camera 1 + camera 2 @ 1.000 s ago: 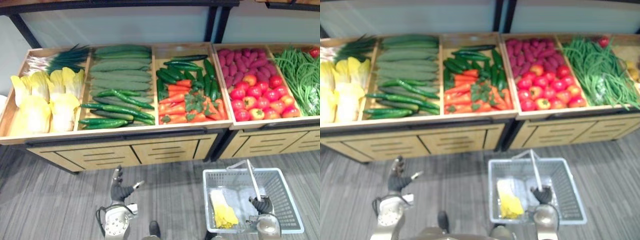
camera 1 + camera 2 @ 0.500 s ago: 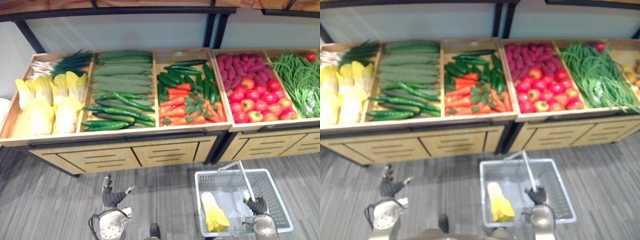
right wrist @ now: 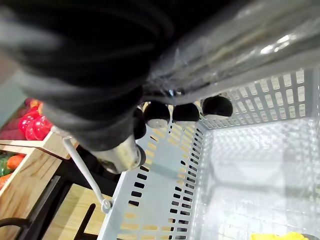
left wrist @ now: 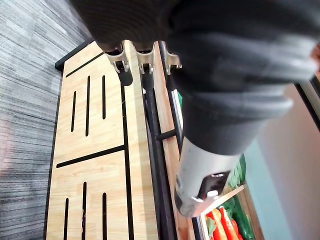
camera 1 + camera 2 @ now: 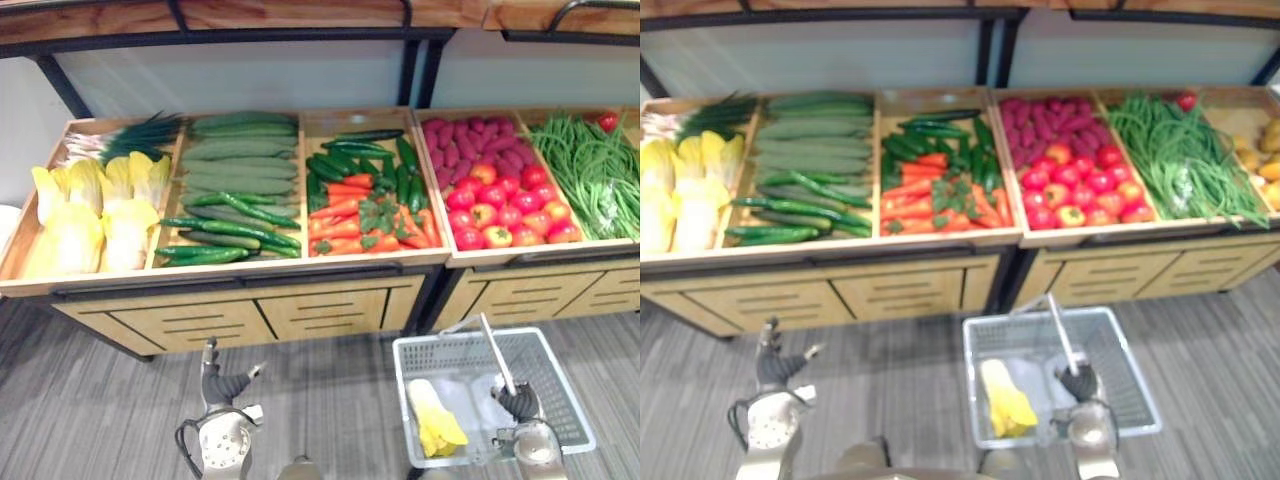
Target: Pick vegetable in the basket
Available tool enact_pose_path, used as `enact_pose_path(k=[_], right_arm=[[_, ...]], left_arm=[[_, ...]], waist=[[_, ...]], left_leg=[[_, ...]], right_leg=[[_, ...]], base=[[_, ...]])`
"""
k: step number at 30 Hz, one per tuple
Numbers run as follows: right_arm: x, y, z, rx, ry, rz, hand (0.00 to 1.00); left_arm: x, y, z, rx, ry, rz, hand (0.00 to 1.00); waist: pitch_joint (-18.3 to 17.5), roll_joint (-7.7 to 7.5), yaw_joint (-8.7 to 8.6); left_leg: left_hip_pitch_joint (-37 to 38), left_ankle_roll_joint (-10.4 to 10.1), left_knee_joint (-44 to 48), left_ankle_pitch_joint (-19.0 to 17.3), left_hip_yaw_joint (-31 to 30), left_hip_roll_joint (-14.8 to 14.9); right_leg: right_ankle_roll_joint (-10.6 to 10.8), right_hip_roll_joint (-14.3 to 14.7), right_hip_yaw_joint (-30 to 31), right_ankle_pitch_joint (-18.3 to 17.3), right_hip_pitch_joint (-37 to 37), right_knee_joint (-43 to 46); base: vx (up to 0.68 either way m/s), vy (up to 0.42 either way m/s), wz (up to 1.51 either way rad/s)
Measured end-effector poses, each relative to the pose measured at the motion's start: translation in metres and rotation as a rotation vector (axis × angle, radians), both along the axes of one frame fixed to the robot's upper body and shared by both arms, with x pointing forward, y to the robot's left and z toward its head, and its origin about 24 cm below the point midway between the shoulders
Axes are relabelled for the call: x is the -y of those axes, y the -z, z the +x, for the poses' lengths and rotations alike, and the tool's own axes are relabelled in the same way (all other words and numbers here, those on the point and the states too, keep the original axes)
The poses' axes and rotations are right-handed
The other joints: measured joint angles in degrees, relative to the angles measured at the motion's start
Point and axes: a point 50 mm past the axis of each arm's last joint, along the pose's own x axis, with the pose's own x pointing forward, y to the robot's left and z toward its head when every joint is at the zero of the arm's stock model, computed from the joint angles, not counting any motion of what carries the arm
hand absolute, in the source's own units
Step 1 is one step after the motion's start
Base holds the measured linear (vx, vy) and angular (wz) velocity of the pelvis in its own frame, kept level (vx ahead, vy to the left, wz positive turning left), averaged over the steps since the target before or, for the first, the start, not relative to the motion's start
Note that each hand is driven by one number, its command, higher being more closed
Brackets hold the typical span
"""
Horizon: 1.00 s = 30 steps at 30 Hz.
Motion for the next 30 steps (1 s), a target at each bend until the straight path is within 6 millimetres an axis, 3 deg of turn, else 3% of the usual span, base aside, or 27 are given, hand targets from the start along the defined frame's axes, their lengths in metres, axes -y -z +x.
enact_pose_path(k=[4, 7, 9, 12, 13, 15, 17, 18, 21, 23, 26, 28, 30], right_arm=[[0.004, -0.004, 0.001, 0.017, 0.01, -0.013, 1.0], [0.005, -0.005, 0.002, 0.023, 0.012, -0.017, 1.0], [0.005, -0.005, 0.001, 0.024, 0.015, -0.019, 1.0], [0.008, -0.008, 0.004, 0.043, 0.035, -0.035, 1.0], [0.004, -0.005, 0.004, 0.039, 0.043, -0.025, 1.0], [-0.003, -0.003, 0.006, 0.037, 0.024, -0.014, 1.0], [-0.008, -0.004, 0.01, 0.042, 0.007, -0.009, 1.0], [-0.008, -0.004, 0.01, 0.042, 0.006, -0.011, 1.0], [-0.011, -0.002, 0.008, 0.028, -0.011, -0.023, 1.0], [-0.015, 0.001, 0.006, 0.021, -0.009, -0.007, 1.0], [-0.022, 0.006, 0.001, 0.009, -0.002, 0.018, 1.0], [-0.022, 0.007, -0.001, 0.005, 0.0, 0.019, 1.0], [-0.026, 0.005, 0.004, 0.016, -0.012, 0.024, 1.0]], left_arm=[[0.006, -0.004, 0.001, 0.024, 0.006, -0.013, 0.0], [0.008, -0.006, 0.001, 0.032, 0.024, -0.014, 0.0], [0.011, -0.005, 0.0, 0.026, 0.034, -0.016, 0.0], [0.015, -0.004, 0.001, 0.017, 0.06, -0.002, 0.0], [0.015, -0.003, 0.002, 0.008, 0.072, 0.013, 0.0], [0.015, -0.005, 0.007, 0.02, 0.081, 0.016, 0.0], [0.019, -0.006, 0.01, 0.027, 0.098, 0.019, 0.0], [0.019, -0.006, 0.01, 0.028, 0.1, 0.018, 0.0], [0.02, -0.008, 0.009, 0.031, 0.108, 0.025, 0.0], [0.017, -0.007, 0.007, 0.021, 0.116, 0.04, 0.0], [0.007, -0.011, 0.005, 0.018, 0.129, 0.094, 0.0], [0.006, -0.016, 0.005, 0.028, 0.134, 0.12, 0.0], [0.006, -0.022, 0.007, 0.06, 0.127, 0.124, 0.0]], waist=[[0.6, -0.23, 0.0], [0.9, 0.14, -0.18], [1.4, -0.11, -0.06], [1.4, 2.23, -0.11], [1.3, 2.12, -0.02], [1.1, 1.06, -0.01], [1.3, -0.93, -0.02], [1.2, -1.12, -0.07], [1.2, -1.99, 0.38], [1.1, -2.45, 0.37], [0.6, -4.36, -0.02], [0.4, -4.34, -0.1], [0.7, -3.56, 0.06]], left_leg=[[-0.3, 2.0, 0.0, 4.6, -1.4, -1.4], [-0.4, 1.3, -0.8, 6.9, -2.8, -1.9], [-1.4, 0.3, 0.5, 5.6, -3.2, -1.9], [-1.2, 0.3, -6.8, 6.0, -6.2, -3.0], [-0.8, 0.0, -7.9, 5.7, -5.8, -3.4], [-0.7, 0.9, -7.7, 4.8, -4.6, -4.8], [-1.3, 2.4, -6.9, 3.6, -2.8, -6.5], [-1.2, 2.6, -6.9, 3.4, -2.6, -6.8], [-0.3, 3.5, -3.9, -1.2, 0.6, -7.0], [1.0, 4.0, -4.0, -2.7, 2.1, -6.7], [3.3, 4.4, -4.0, -3.7, 3.3, -7.7], [5.4, 4.6, -4.9, -3.7, 3.3, -7.6], [5.8, 4.8, -5.0, -3.8, 3.3, -6.3]], right_leg=[[-0.1, -1.4, 0.4, -0.6, 0.2, -0.1], [-0.1, -1.2, 0.5, 0.4, 1.6, -3.0], [-0.1, -0.6, 0.5, 2.1, 3.6, -6.4], [0.9, 0.5, 1.3, 3.0, 4.2, -8.4], [1.6, 0.5, 2.3, 3.4, 4.1, -8.4], [2.8, -0.4, 3.6, 4.5, 4.1, -10.6], [3.7, -2.2, 4.9, 5.7, 3.9, -12.6], [3.7, -2.5, 5.2, 5.8, 3.9, -12.6], [4.0, -3.0, 10.1, 6.1, 0.5, -5.7], [4.0, -3.3, 11.0, 6.1, -3.9, 2.9], [2.8, -4.6, 12.1, 6.9, -8.3, 13.3], [2.2, -5.5, 10.0, 9.7, -9.0, 16.1], [0.5, -5.8, 7.6, 7.7, -10.1, 16.3]], base=[[0.05, -0.051, 0.0], [0.08, -0.049, 0.04], [0.07, 0.003, -0.02], [0.06, 0.118, -0.24], [0.15, 0.222, -0.34], [0.15, 0.175, -0.29], [0.11, 0.184, -0.22], [0.11, 0.188, -0.19], [0.08, 0.178, -0.53], [0.06, 0.157, -0.46], [0.09, 0.097, -0.19], [0.17, 0.074, -0.08], [0.13, 0.026, -0.09]])
